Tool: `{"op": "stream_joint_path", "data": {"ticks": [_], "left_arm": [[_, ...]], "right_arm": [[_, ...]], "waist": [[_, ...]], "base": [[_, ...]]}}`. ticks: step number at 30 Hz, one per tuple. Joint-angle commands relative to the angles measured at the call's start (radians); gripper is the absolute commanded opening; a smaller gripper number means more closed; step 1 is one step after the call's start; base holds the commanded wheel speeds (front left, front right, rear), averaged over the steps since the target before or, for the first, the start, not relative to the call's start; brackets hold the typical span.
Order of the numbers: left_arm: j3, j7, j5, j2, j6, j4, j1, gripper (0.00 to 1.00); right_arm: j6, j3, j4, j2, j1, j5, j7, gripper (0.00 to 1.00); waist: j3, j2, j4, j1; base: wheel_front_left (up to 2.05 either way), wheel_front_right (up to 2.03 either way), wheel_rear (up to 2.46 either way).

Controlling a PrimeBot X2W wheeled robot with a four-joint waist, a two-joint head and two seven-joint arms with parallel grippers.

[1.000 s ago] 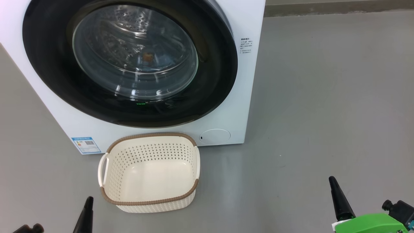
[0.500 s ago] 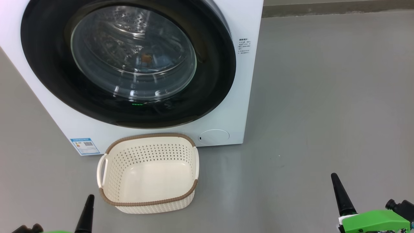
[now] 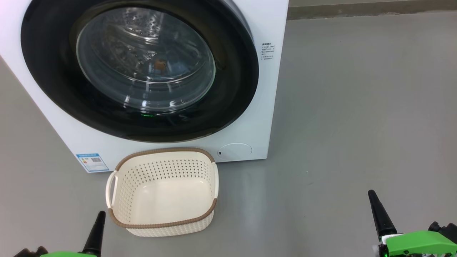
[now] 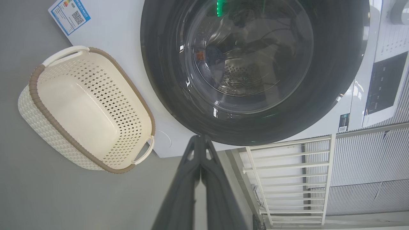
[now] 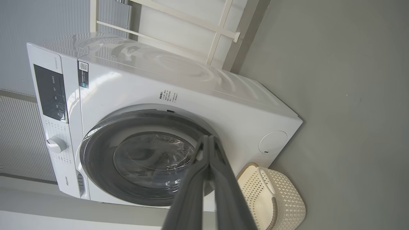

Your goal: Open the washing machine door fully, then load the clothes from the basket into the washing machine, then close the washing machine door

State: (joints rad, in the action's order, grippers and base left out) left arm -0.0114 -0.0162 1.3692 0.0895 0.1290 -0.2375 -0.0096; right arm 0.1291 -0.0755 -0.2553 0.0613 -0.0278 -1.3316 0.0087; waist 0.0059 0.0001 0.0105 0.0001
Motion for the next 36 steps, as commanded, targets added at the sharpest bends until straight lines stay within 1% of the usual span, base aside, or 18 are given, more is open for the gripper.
{"op": "stream_joint_path", "data": {"ticks": [1,25,36], "left_arm": [[-0.034,-0.006,0.021,0.011,0.001,0.017,-0.054,0.00],[-0.083,-0.081,0.254,-0.025,0.002,-0.007,-0.096,0.00],[-0.086,-0.084,0.253,-0.027,0.002,-0.007,-0.097,0.00]], "right_arm": [[0.001,0.013,0.022,0.009,-0.050,-0.026,0.006,0.00],[0.002,-0.011,0.012,0.008,-0.078,-0.298,0.082,0.00],[0.002,-0.015,0.012,0.006,-0.078,-0.296,0.086,0.00]], "waist": [[0.000,-0.0001,0.000,0.0000],[-0.003,-0.0001,-0.010,0.0000],[-0.003,-0.0001,-0.010,0.0000]], "base": [[0.00,0.00,0.00],[0.00,0.00,0.00],[0.00,0.00,0.00]]}}
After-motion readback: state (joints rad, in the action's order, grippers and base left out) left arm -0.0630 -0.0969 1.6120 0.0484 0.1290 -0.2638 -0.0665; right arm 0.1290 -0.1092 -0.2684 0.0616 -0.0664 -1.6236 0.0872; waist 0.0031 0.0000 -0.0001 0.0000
